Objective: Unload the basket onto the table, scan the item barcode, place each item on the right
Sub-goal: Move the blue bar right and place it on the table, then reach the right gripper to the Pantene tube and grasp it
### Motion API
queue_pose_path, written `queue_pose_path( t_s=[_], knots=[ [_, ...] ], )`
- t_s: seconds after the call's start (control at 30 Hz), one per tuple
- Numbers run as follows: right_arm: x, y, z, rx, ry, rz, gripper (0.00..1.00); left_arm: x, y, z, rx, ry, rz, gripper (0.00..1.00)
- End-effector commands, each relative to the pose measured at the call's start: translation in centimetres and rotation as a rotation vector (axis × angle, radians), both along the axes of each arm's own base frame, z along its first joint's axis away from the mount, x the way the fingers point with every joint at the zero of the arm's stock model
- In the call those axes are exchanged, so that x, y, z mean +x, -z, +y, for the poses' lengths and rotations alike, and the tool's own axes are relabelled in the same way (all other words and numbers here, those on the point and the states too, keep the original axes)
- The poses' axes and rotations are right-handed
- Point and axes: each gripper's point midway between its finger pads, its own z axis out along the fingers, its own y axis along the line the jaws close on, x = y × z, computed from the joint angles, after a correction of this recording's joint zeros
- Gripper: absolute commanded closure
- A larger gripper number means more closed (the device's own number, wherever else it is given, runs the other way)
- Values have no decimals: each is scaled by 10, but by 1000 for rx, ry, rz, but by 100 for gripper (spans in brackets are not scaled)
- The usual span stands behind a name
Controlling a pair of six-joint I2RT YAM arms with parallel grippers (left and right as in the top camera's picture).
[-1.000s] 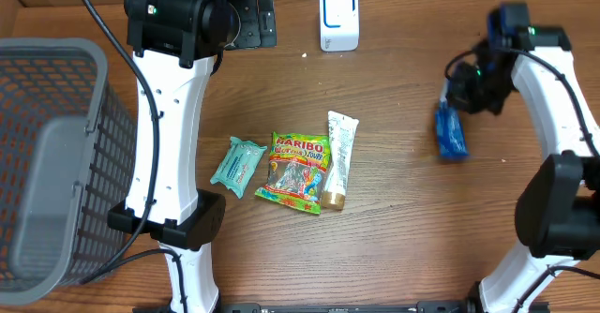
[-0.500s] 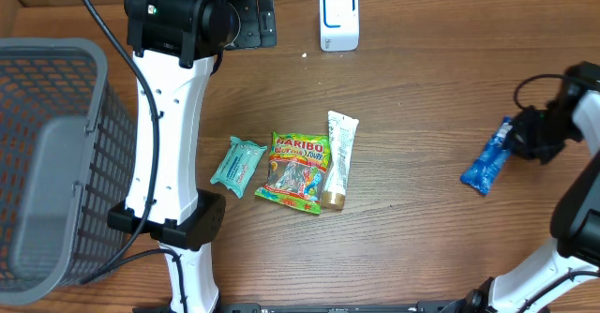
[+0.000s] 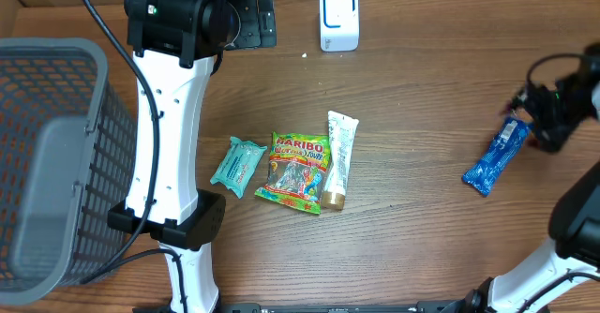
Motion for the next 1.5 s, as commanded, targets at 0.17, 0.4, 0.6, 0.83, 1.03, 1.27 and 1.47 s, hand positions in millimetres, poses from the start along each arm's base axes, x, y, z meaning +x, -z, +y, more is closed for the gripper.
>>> queue_pose_path(
  t_s=[0.17,0.4,0.6,0.83,1.03,1.27,1.47],
  knots=[
    [41,-50,149,136,-381,-227,62,2,5,-3,-10,-9,13,0],
    [22,-26,242,171,-560,-196,96,2,5,-3,-10,-9,13,1],
    [1,-4,294,210,-610,-174,96,2,5,-3,-10,-9,13,0],
    [-16,19,333,237,-606,-167,96,2,5,-3,-10,-9,13,0],
    [-29,37,342,210,-596,-140,96,2,5,-3,-10,-9,13,0],
    [-33,60,330,151,-546,-112,96,2,5,-3,-10,-9,13,0],
    [-34,86,329,141,-547,-95,96,2,5,-3,-10,-9,13,0]
  ],
)
